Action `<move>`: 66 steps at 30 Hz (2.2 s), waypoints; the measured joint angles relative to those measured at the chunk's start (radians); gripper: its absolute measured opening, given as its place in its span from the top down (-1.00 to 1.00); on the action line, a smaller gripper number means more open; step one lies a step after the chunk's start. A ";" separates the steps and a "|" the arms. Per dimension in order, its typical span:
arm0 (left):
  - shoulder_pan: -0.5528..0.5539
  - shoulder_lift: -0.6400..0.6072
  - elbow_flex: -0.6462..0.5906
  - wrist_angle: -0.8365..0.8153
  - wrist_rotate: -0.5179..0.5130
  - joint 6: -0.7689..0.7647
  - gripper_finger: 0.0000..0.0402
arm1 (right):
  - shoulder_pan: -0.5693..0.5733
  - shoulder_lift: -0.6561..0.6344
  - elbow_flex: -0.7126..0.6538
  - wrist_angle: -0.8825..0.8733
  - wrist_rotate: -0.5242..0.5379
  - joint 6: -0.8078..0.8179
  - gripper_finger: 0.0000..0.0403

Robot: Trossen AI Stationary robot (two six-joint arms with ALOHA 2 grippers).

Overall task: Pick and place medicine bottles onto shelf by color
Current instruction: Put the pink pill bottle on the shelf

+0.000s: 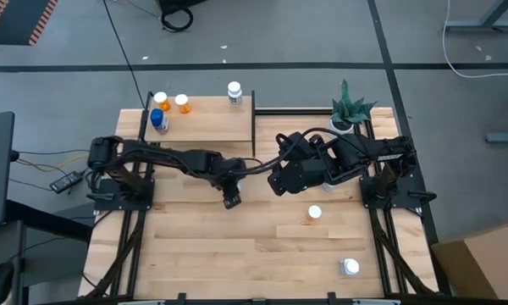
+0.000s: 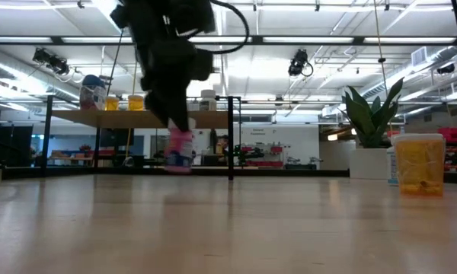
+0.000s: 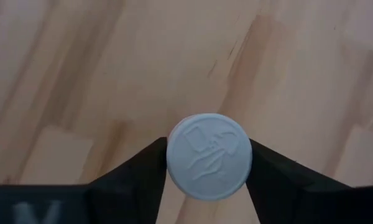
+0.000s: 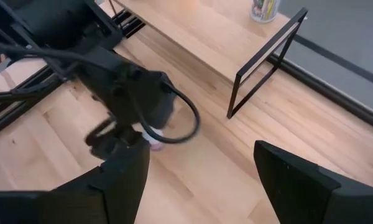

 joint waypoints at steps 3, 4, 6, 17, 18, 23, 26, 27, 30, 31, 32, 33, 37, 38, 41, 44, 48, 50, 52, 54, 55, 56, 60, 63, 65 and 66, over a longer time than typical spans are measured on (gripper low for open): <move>0.008 -0.061 0.000 -0.053 -0.001 -0.025 0.09 | -0.001 0.000 0.000 0.000 0.019 -0.013 -0.47; 0.010 -0.083 0.000 -0.076 -0.001 -0.036 0.12 | -0.001 0.000 0.000 0.000 0.024 -0.015 -0.47; 0.010 -0.120 0.000 -0.083 -0.002 -0.060 0.12 | -0.001 0.000 0.000 0.000 0.029 -0.020 -0.47; 0.012 -0.296 0.000 -0.266 -0.135 -0.270 0.05 | -0.001 0.000 0.000 0.000 0.030 -0.029 -0.47; 0.012 -0.312 0.000 -0.273 -0.143 -0.284 0.08 | -0.001 0.000 0.000 0.000 0.030 -0.031 -0.47; 0.030 -0.379 0.000 -0.335 -0.154 -0.344 0.09 | -0.001 0.000 0.000 0.000 0.033 -0.048 -0.47; 0.052 -0.420 0.000 -0.370 -0.158 -0.402 0.01 | -0.001 0.000 0.000 0.000 0.037 -0.057 -0.47; 0.061 -0.435 0.000 -0.380 -0.157 -0.423 -0.01 | -0.002 0.000 0.000 0.000 0.038 -0.059 -0.47; 0.089 -0.476 0.000 -0.407 -0.167 -0.453 -0.01 | -0.005 0.000 0.000 0.001 0.039 -0.066 -0.47; 0.101 -0.488 0.000 -0.425 -0.179 -0.460 0.01 | -0.008 0.000 0.000 0.001 0.040 -0.071 -0.47; 0.115 -0.496 0.000 -0.431 -0.193 -0.465 0.03 | -0.010 0.000 0.000 0.000 0.040 -0.076 -0.47; 0.129 -0.512 0.000 -0.431 -0.200 -0.465 0.06 | -0.010 0.000 0.000 0.001 0.040 -0.081 -0.47; 0.197 -0.571 0.001 -0.452 -0.207 -0.462 0.11 | -0.020 0.000 0.000 0.001 0.040 -0.118 -0.47; 0.214 -0.581 0.001 -0.463 -0.210 -0.447 0.11 | -0.021 0.000 0.000 0.001 0.040 -0.127 -0.47; 0.269 -0.608 0.013 -0.526 -0.225 -0.415 0.06 | -0.032 0.000 0.000 0.002 0.040 -0.152 -0.47; 0.323 -0.606 0.062 -0.612 -0.269 -0.351 0.04 | -0.045 0.000 0.000 0.003 0.040 -0.167 -0.47; 0.389 -0.598 0.123 -0.616 -0.325 -0.260 0.08 | -0.064 0.000 0.000 0.010 0.039 -0.188 -0.47; 0.422 -0.586 0.150 -0.595 -0.345 -0.232 0.09 | -0.074 0.000 0.000 0.012 0.039 -0.197 -0.47; 0.457 -0.571 0.162 -0.593 -0.358 -0.204 0.08 | -0.081 0.000 0.000 0.015 0.036 -0.199 -0.47; 0.485 -0.548 0.164 -0.589 -0.361 -0.179 0.05 | -0.088 0.000 0.000 0.018 0.035 -0.203 -0.47; 0.498 -0.536 0.162 -0.592 -0.362 -0.165 0.04 | -0.089 0.000 0.000 0.019 0.035 -0.204 -0.47; 0.510 -0.523 0.157 -0.593 -0.362 -0.152 0.03 | -0.090 0.000 0.000 0.019 0.035 -0.206 -0.47; 0.533 -0.466 0.142 -0.570 -0.351 -0.136 0.02 | -0.095 0.000 0.000 0.023 0.033 -0.210 -0.47; 0.533 -0.435 0.142 -0.526 -0.341 -0.107 0.05 | -0.094 0.000 0.000 0.023 0.033 -0.209 -0.47; 0.533 -0.417 0.142 -0.510 -0.336 -0.096 0.05 | -0.094 0.000 0.000 0.022 0.032 -0.208 -0.47; 0.533 -0.409 0.142 -0.507 -0.336 -0.093 0.05 | -0.094 0.000 0.000 0.023 0.032 -0.208 -0.47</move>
